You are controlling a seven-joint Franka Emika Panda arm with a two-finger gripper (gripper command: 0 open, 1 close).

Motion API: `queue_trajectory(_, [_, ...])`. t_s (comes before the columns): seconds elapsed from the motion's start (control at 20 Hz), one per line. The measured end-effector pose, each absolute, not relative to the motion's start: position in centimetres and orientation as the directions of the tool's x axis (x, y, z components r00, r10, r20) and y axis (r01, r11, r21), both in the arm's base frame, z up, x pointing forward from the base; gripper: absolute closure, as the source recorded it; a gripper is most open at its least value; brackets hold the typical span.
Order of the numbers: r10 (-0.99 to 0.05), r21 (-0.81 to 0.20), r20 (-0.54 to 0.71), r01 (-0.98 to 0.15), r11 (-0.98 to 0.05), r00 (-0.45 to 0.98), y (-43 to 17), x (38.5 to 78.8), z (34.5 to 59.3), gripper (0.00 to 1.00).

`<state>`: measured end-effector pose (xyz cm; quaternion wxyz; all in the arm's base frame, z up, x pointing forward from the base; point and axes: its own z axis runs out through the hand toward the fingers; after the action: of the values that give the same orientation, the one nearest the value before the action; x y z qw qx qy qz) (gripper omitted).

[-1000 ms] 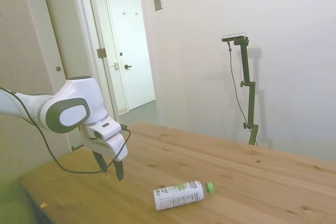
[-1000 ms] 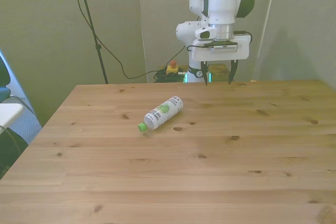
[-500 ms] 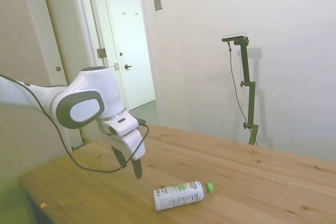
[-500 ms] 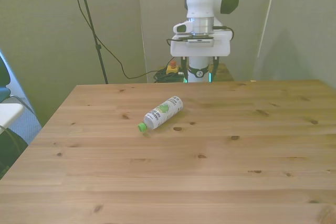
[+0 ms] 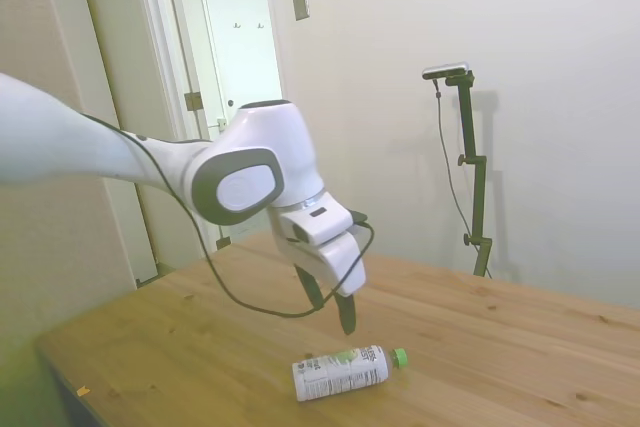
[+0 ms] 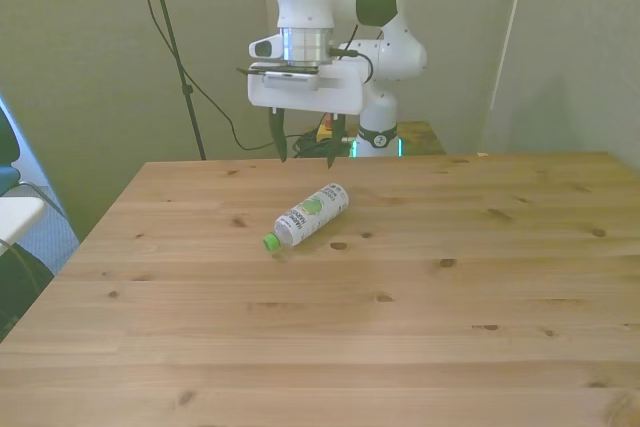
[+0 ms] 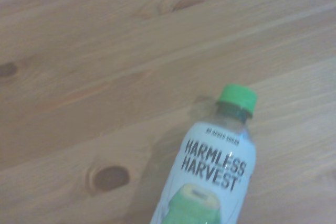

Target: Stand the water bottle

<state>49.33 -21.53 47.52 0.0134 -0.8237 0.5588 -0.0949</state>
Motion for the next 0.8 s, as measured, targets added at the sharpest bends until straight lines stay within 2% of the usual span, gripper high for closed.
queue_trajectory(0.25, [-0.948,-0.098,0.136,-0.949,-0.301,0.287,-24.8,52.9,45.0,0.00])
queue_trajectory(0.5, [-0.959,-0.071,0.123,-0.961,-0.266,0.257,-25.0,56.2,42.1,0.00])
queue_trajectory(0.8, [-0.965,-0.046,0.120,-0.969,-0.242,0.235,-25.8,57.5,40.1,0.00])
